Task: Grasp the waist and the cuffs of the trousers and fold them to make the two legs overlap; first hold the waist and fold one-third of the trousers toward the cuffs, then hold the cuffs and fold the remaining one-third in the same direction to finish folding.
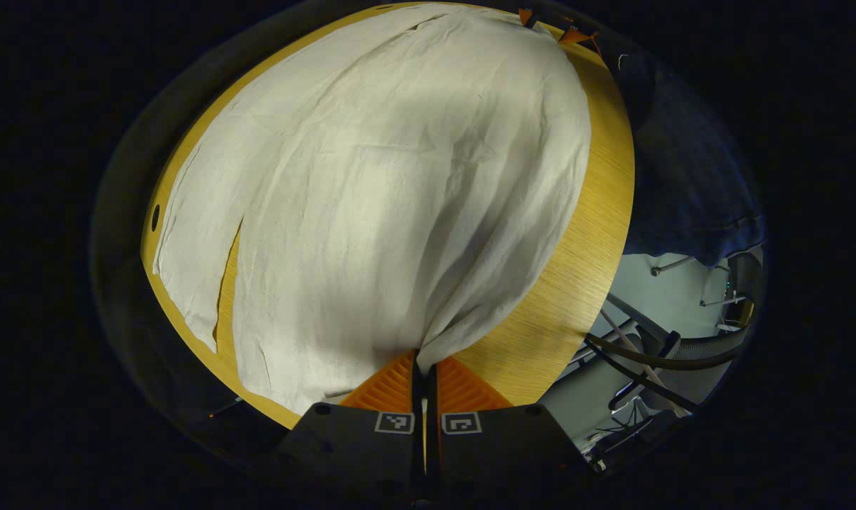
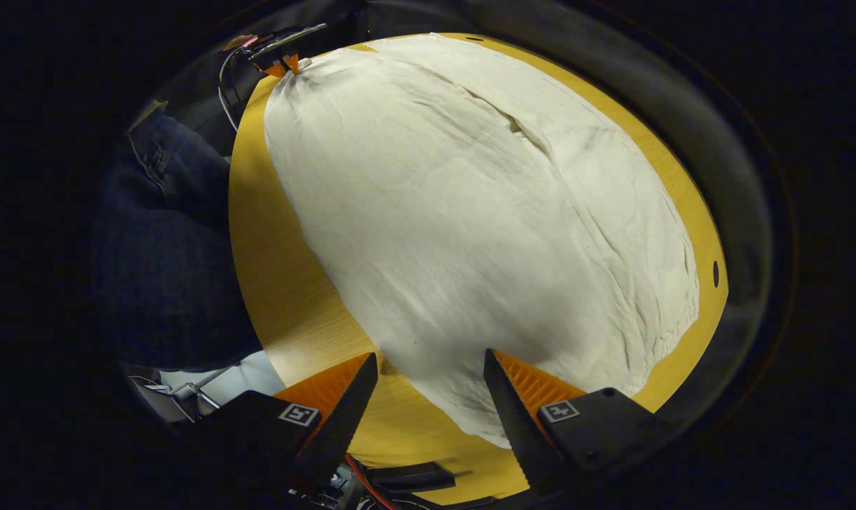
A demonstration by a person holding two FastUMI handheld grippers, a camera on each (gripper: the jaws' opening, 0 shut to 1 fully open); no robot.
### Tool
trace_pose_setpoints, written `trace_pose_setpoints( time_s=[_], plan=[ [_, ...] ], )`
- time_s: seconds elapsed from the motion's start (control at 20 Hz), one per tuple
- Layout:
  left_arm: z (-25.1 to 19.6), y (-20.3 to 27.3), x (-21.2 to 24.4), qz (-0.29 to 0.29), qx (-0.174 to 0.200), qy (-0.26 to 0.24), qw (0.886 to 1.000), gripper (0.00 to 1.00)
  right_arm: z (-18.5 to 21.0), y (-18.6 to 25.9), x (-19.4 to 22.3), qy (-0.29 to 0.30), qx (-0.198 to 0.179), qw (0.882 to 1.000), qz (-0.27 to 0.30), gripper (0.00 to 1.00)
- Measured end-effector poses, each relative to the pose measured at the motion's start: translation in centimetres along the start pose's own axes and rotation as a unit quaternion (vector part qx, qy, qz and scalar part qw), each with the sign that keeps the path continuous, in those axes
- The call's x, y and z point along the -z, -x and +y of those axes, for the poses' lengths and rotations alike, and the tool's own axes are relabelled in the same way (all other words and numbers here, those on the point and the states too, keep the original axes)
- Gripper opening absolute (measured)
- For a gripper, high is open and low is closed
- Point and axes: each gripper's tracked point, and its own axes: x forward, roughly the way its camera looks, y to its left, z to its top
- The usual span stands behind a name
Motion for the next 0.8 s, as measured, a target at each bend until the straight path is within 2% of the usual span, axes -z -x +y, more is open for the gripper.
trace_pose_setpoints(
  time_s=[0.2, 0.45, 0.65, 0.7, 0.75, 0.8],
  plan=[
    [0.0, 0.1, 0.0, 0.002, 0.002, 0.001, 1.000, 0.00, -0.1, -0.4, 0.1, 0.032, 0.008, 0.999, 0.006, 0.95],
    [0.1, 0.1, -0.1, -0.003, 0.003, 0.003, 1.000, 0.00, -0.2, -0.2, 0.2, 0.029, 0.019, 0.999, 0.031, 0.85],
    [0.0, 0.1, -0.2, -0.005, 0.005, 0.004, 1.000, 0.00, -1.5, 0.0, 0.2, 0.017, 0.055, 0.998, 0.036, 0.43],
    [0.0, 0.1, -0.1, -0.005, 0.005, 0.004, 1.000, 0.00, -1.8, 0.0, 0.1, 0.015, 0.063, 0.997, 0.036, 0.20],
    [0.0, 0.1, -0.2, -0.007, 0.005, 0.006, 1.000, 0.00, -1.8, 0.0, 0.2, 0.013, 0.068, 0.997, 0.039, 0.09],
    [0.0, 0.0, -0.2, -0.008, 0.004, 0.010, 1.000, 0.00, -2.0, -0.1, 0.2, 0.013, 0.075, 0.996, 0.041, 0.11]
  ],
)
